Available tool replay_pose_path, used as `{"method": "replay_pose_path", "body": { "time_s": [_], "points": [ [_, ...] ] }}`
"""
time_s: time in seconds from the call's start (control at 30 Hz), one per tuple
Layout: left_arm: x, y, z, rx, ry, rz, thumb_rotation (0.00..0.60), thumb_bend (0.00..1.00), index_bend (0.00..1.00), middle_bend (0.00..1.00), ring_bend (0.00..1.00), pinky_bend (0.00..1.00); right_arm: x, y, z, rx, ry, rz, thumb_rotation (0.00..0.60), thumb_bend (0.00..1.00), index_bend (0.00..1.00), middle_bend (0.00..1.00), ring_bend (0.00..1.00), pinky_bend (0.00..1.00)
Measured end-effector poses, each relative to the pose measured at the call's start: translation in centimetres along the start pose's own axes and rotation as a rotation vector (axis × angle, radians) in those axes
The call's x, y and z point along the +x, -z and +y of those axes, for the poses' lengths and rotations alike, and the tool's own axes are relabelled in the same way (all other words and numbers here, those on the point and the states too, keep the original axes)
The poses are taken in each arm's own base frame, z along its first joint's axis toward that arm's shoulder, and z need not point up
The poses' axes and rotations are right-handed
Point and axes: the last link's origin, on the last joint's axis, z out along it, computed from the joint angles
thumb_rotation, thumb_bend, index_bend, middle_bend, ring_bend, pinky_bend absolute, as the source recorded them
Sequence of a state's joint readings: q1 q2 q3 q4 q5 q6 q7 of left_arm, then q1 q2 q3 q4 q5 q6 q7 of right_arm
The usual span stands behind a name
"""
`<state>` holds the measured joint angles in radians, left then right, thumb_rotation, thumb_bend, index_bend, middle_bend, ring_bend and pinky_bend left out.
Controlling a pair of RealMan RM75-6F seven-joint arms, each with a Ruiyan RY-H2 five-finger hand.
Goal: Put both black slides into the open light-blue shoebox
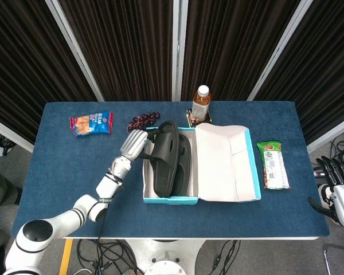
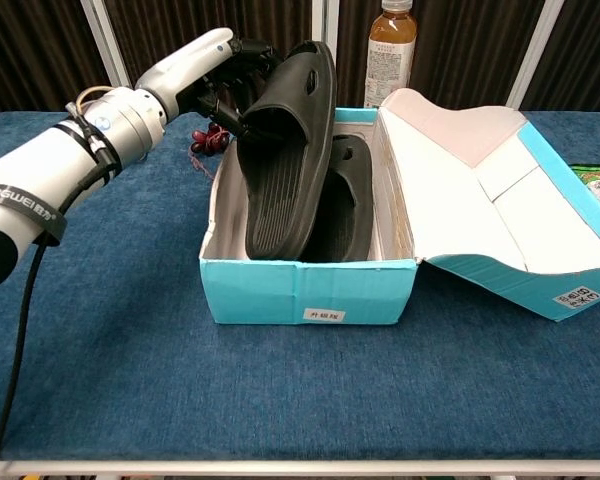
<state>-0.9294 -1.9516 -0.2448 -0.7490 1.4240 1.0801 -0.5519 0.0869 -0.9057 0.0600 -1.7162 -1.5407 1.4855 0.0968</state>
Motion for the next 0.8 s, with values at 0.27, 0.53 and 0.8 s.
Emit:
{"method": "replay_pose_path", "body": {
  "time_s": [0.27, 0.53, 0.8],
  "points": [
    [-0.4, 0.1, -0.6, 0.035, -0.002, -0.016, 0.600, 0.12, 0.42, 0.43, 0.19, 0.41, 0.1, 0.1, 0.0, 0.001, 0.003, 0.002, 0.600, 0.12, 0.00, 0.05, 0.00, 0.00],
    [-1.1, 0.6, -1.0, 0.101, 0.034, -0.085, 0.600, 0.11, 0.39, 0.46, 0.18, 0.36, 0.1, 0.0, 0.0, 0.003, 0.002, 0.002, 0.600, 0.12, 0.00, 0.05, 0.00, 0.00],
    [-1.7, 0.8, -1.3, 0.186, 0.027, -0.175, 0.600, 0.12, 0.33, 0.45, 0.17, 0.34, 0.1, -0.1, 0.0, 0.002, 0.003, 0.002, 0.600, 0.12, 0.00, 0.05, 0.00, 0.00]
  ]
}}
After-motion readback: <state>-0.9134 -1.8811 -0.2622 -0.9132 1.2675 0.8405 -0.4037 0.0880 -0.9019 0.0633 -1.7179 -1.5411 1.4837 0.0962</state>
